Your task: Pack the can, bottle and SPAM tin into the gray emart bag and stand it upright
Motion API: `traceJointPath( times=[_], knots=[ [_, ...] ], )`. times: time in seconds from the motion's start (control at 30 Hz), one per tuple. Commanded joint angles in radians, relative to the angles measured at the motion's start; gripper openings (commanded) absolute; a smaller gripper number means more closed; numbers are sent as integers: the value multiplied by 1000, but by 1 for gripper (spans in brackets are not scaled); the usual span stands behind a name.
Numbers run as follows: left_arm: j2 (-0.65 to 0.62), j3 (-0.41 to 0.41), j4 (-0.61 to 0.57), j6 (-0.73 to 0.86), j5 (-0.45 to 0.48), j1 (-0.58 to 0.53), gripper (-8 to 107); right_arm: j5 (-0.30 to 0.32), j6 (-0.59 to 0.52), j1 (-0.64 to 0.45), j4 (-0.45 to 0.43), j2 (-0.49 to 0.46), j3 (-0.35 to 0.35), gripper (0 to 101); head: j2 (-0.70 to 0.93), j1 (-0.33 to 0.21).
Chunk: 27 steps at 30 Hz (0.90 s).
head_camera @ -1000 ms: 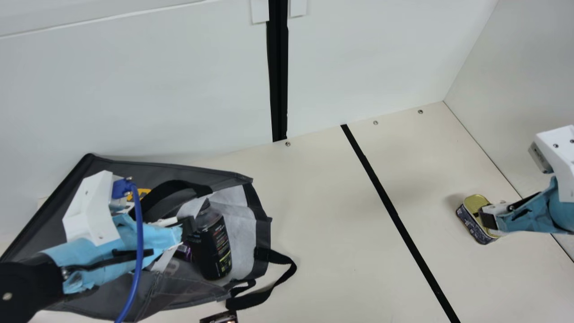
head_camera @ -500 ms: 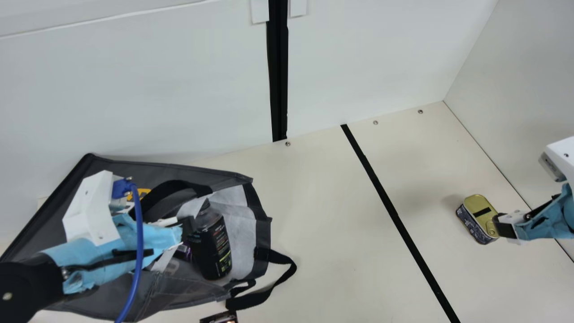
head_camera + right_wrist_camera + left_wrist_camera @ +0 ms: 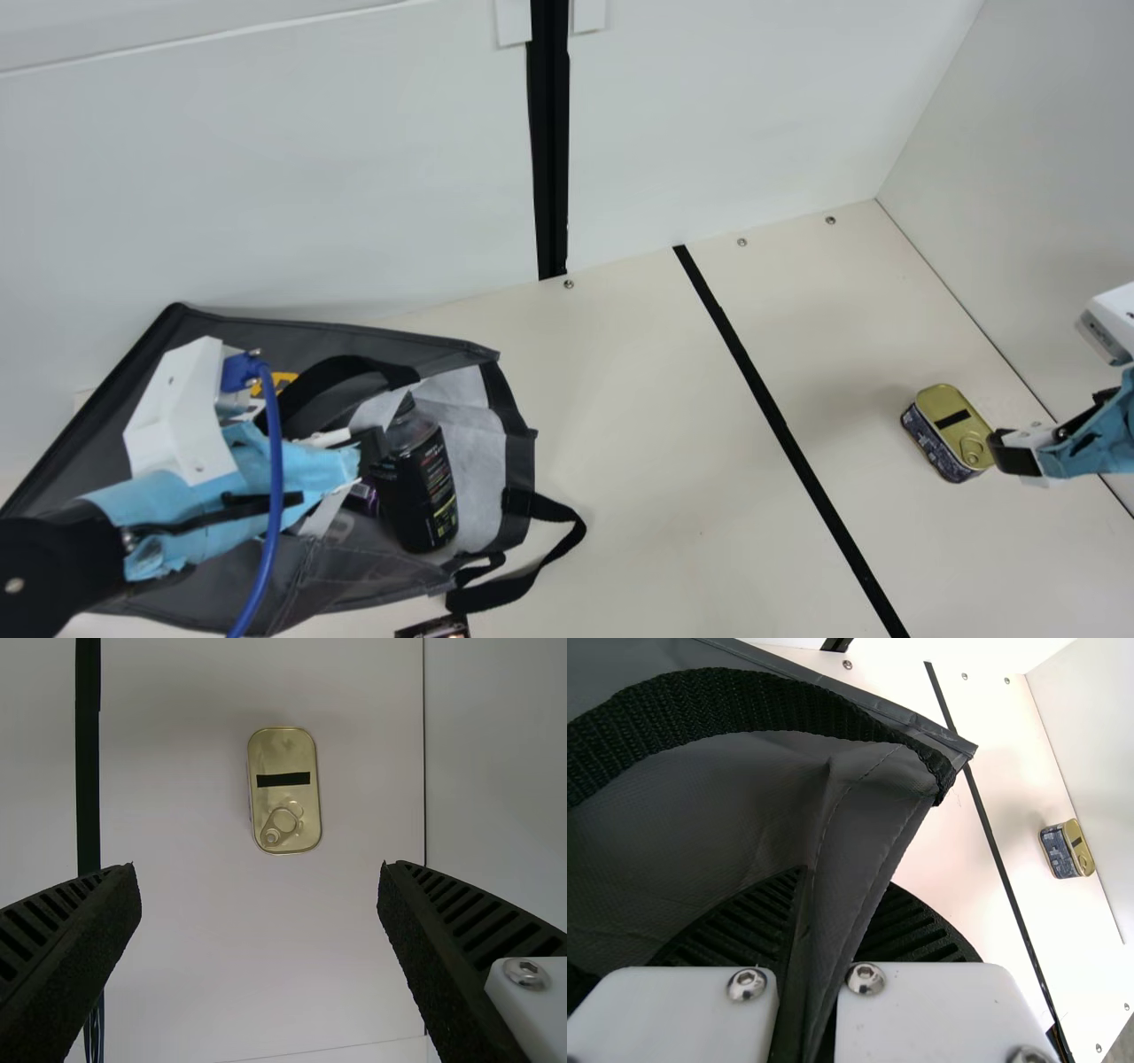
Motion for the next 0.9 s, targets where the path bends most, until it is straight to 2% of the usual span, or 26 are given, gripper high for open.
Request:
traceJointPath(
  times=[0.0,0.4,0.87],
  knots=[
    [0,0,0,0,0,0,-8,-11,-4,1,-3,12,6,95,-1,-23],
    [0,0,0,0,0,0,-8,-89,10,29,-16,87,46,95,-1,-23],
    [0,0,0,0,0,0,-8,-206,40,83,-45,176,94,95,-1,-23]
  ],
)
